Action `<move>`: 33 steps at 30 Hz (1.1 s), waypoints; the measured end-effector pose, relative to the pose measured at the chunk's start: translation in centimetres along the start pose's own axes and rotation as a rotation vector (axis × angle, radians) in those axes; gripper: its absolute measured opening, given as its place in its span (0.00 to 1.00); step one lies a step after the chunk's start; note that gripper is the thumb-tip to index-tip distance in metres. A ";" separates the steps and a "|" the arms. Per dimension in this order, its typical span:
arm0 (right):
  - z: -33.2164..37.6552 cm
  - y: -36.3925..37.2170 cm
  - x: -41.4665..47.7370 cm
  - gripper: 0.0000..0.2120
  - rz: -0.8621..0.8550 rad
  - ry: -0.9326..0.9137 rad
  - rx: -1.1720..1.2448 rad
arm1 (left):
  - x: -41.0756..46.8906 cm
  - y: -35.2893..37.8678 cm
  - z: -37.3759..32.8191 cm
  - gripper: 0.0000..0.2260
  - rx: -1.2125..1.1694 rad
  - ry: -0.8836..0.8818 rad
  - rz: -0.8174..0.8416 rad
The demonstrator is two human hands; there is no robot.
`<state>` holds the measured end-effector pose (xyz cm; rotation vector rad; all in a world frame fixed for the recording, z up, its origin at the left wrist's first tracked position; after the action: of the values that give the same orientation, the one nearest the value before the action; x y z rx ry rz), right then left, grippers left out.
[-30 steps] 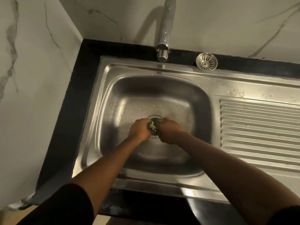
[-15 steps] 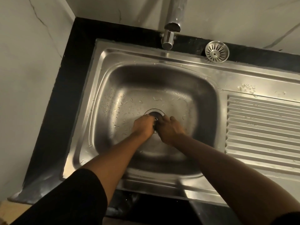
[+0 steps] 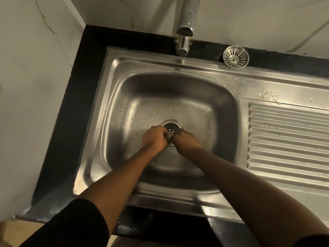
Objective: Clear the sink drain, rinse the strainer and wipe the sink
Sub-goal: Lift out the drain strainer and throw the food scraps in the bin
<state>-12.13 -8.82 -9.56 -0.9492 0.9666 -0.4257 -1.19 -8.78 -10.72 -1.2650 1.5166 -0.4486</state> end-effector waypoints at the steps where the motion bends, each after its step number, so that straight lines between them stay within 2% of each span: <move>1: -0.1 -0.2 0.0 0.17 -0.004 0.008 0.009 | -0.3 -0.4 0.2 0.08 -0.043 -0.017 -0.006; 6: -1.3 -1.0 -0.3 0.13 -0.057 0.136 0.170 | -1.9 -3.2 2.1 0.07 -0.172 -0.085 -0.075; 11: -3.5 -2.5 -2.8 0.08 -0.233 0.367 0.673 | -4.0 -6.0 3.0 0.06 -0.338 -0.046 -0.137; 14: -3.4 -3.9 -5.0 0.12 -0.328 0.442 0.835 | -5.8 -8.1 2.6 0.04 -0.448 -0.008 -0.176; 18: -0.8 -6.6 -8.5 0.07 -0.410 0.373 1.049 | -9.1 -10.6 1.9 0.05 -0.595 0.030 -0.202; 22: 1.5 -9.3 -12.7 0.09 -0.517 0.275 1.222 | -12.7 -12.9 1.4 0.04 -0.728 0.049 -0.243; 25: 2.2 -10.6 -15.4 0.03 -0.574 0.233 1.369 | -15.6 -14.4 1.1 0.04 -0.782 0.065 -0.290; 33: 4.6 -12.9 -19.9 0.03 -0.532 0.042 1.465 | -23.8 -15.5 0.7 0.05 -0.894 0.049 -0.418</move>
<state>-17.65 0.02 12.28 0.1916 0.2090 -1.3489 3.85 6.51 12.70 -2.2998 1.5384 -0.0324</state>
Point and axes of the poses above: each hand's wrist, its own x-axis towards the middle knuckle, its own y-axis out of the palm, z = x × y, the point moved 9 cm from there along x, towards the middle knuckle, and after that the axes turned 4 degrees about x, right-handed, at the moved point
